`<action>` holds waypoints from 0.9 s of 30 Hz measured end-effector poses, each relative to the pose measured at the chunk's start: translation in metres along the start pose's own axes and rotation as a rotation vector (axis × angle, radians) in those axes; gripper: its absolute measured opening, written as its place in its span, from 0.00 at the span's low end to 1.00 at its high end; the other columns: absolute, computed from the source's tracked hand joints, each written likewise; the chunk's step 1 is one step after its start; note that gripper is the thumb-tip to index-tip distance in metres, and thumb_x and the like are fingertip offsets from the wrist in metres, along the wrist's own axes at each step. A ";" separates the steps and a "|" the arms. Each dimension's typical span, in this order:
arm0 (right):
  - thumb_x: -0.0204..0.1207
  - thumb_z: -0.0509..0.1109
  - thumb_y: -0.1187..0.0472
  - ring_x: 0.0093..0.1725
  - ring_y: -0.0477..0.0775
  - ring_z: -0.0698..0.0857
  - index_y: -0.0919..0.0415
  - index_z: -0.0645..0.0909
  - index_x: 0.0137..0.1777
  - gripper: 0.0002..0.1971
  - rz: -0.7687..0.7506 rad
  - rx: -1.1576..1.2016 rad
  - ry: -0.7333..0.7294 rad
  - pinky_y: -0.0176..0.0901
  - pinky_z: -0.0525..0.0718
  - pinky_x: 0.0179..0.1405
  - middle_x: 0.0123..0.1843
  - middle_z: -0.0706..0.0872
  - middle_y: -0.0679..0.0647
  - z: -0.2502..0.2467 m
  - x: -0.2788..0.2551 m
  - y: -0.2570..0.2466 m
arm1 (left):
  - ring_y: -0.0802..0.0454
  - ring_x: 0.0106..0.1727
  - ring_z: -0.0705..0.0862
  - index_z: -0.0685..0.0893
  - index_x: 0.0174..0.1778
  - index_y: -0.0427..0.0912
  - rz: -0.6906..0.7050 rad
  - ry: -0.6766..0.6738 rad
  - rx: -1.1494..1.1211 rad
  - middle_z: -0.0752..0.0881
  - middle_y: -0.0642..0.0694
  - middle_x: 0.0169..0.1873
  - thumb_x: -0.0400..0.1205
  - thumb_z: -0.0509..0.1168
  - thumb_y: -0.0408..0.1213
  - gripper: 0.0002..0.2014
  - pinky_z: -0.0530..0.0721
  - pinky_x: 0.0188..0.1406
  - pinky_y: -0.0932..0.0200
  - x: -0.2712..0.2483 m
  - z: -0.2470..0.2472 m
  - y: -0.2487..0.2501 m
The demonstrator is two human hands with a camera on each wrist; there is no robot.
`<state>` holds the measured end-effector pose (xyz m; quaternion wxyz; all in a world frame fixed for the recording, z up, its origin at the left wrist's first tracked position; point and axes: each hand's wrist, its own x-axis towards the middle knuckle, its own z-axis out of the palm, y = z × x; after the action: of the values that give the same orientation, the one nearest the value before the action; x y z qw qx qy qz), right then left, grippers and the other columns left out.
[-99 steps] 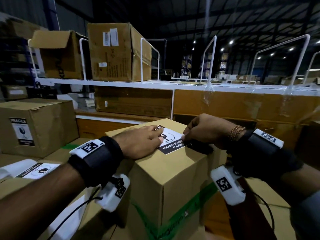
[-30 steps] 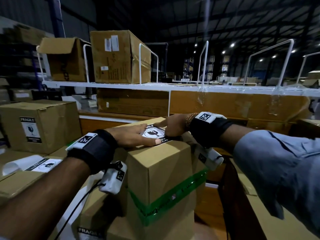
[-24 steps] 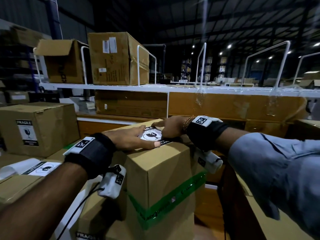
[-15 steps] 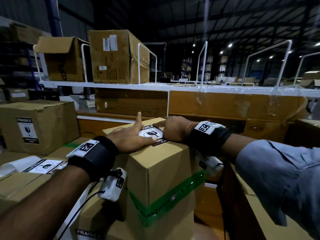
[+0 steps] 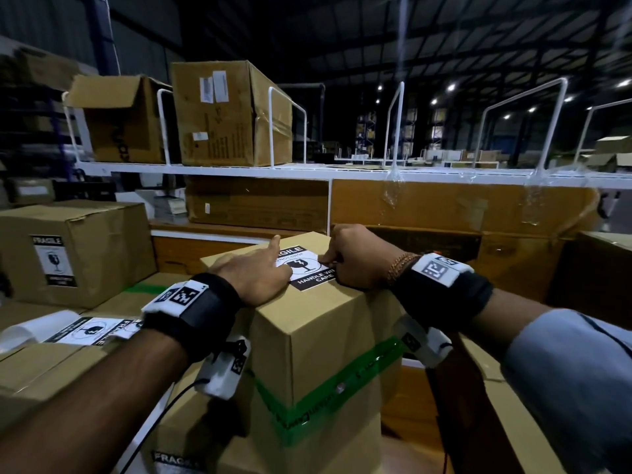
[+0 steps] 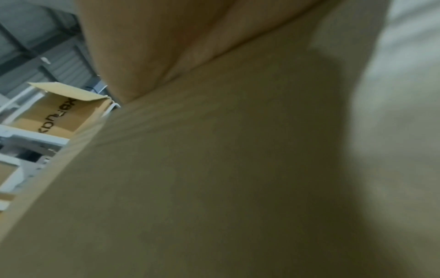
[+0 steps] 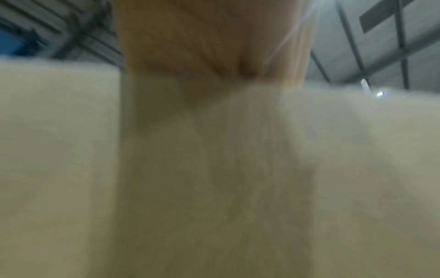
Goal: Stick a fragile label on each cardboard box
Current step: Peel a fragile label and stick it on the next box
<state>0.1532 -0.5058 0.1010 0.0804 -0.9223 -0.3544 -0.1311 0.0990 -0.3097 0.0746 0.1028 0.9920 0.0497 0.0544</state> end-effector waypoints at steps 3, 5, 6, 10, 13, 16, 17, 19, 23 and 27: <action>0.81 0.75 0.66 0.61 0.54 0.83 0.61 0.90 0.67 0.15 0.037 0.057 0.016 0.48 0.90 0.61 0.63 0.86 0.55 -0.003 -0.014 0.000 | 0.44 0.81 0.73 0.42 0.92 0.50 -0.008 0.023 0.049 0.66 0.47 0.88 0.84 0.45 0.59 0.40 0.70 0.78 0.44 0.001 0.001 0.002; 0.79 0.76 0.69 0.61 0.53 0.86 0.61 0.92 0.63 0.14 0.061 0.100 0.067 0.49 0.92 0.60 0.62 0.89 0.55 -0.002 -0.022 0.001 | 0.44 0.82 0.71 0.43 0.92 0.50 -0.013 0.029 0.049 0.64 0.46 0.88 0.86 0.46 0.57 0.38 0.68 0.79 0.44 0.001 0.001 0.002; 0.78 0.77 0.69 0.60 0.53 0.87 0.59 0.93 0.60 0.13 0.064 0.109 0.104 0.49 0.92 0.59 0.61 0.91 0.54 -0.001 -0.025 0.001 | 0.44 0.83 0.69 0.44 0.92 0.51 -0.010 0.028 0.035 0.63 0.47 0.89 0.88 0.46 0.55 0.36 0.67 0.81 0.43 0.001 0.001 0.003; 0.77 0.79 0.67 0.54 0.53 0.90 0.53 0.95 0.55 0.11 0.062 0.038 0.207 0.51 0.93 0.59 0.55 0.94 0.52 0.000 -0.034 -0.004 | 0.46 0.87 0.65 0.52 0.91 0.62 0.014 0.018 -0.112 0.63 0.54 0.88 0.93 0.49 0.48 0.28 0.58 0.86 0.41 0.003 0.000 -0.006; 0.79 0.79 0.63 0.53 0.53 0.90 0.55 0.95 0.55 0.08 0.030 -0.014 0.237 0.50 0.92 0.59 0.54 0.94 0.54 -0.001 -0.036 -0.010 | 0.48 0.81 0.73 0.61 0.86 0.69 0.016 0.006 -0.276 0.71 0.57 0.84 0.85 0.57 0.56 0.31 0.67 0.84 0.44 0.008 -0.003 -0.020; 0.79 0.79 0.61 0.52 0.51 0.90 0.53 0.95 0.52 0.06 -0.044 -0.034 0.275 0.50 0.92 0.57 0.53 0.94 0.52 -0.002 -0.037 -0.015 | 0.47 0.71 0.81 0.76 0.79 0.69 -0.020 0.013 -0.274 0.79 0.57 0.77 0.89 0.59 0.52 0.21 0.78 0.76 0.48 0.008 -0.006 -0.019; 0.78 0.80 0.62 0.51 0.50 0.90 0.52 0.95 0.51 0.05 -0.074 -0.029 0.275 0.49 0.92 0.57 0.52 0.94 0.51 -0.002 -0.037 -0.014 | 0.47 0.70 0.81 0.77 0.78 0.69 -0.028 0.047 -0.217 0.80 0.57 0.76 0.91 0.57 0.51 0.19 0.78 0.74 0.49 0.006 -0.005 -0.015; 0.76 0.81 0.65 0.53 0.48 0.90 0.52 0.95 0.50 0.07 -0.127 0.030 0.242 0.48 0.92 0.56 0.54 0.94 0.49 0.000 -0.037 -0.012 | 0.47 0.73 0.78 0.75 0.80 0.67 -0.026 0.114 -0.056 0.78 0.55 0.79 0.92 0.52 0.48 0.20 0.73 0.75 0.50 0.000 -0.002 -0.007; 0.73 0.77 0.78 0.63 0.44 0.87 0.49 0.94 0.57 0.23 -0.222 0.239 0.116 0.42 0.89 0.63 0.62 0.92 0.45 0.004 -0.036 -0.009 | 0.48 0.78 0.74 0.71 0.83 0.66 -0.005 0.126 0.004 0.74 0.55 0.83 0.92 0.49 0.47 0.22 0.62 0.73 0.50 -0.003 0.001 -0.005; 0.77 0.75 0.77 0.70 0.40 0.83 0.45 0.92 0.63 0.26 -0.258 0.283 0.052 0.41 0.81 0.76 0.67 0.89 0.41 0.006 -0.035 -0.013 | 0.50 0.88 0.59 0.64 0.86 0.68 -0.008 0.085 0.016 0.58 0.52 0.90 0.92 0.48 0.47 0.24 0.52 0.82 0.41 -0.004 -0.001 -0.006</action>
<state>0.1206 -0.5164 0.0852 0.2010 -0.8451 -0.4822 -0.1133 0.0940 -0.3041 0.0734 0.0929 0.9893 0.0586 0.0957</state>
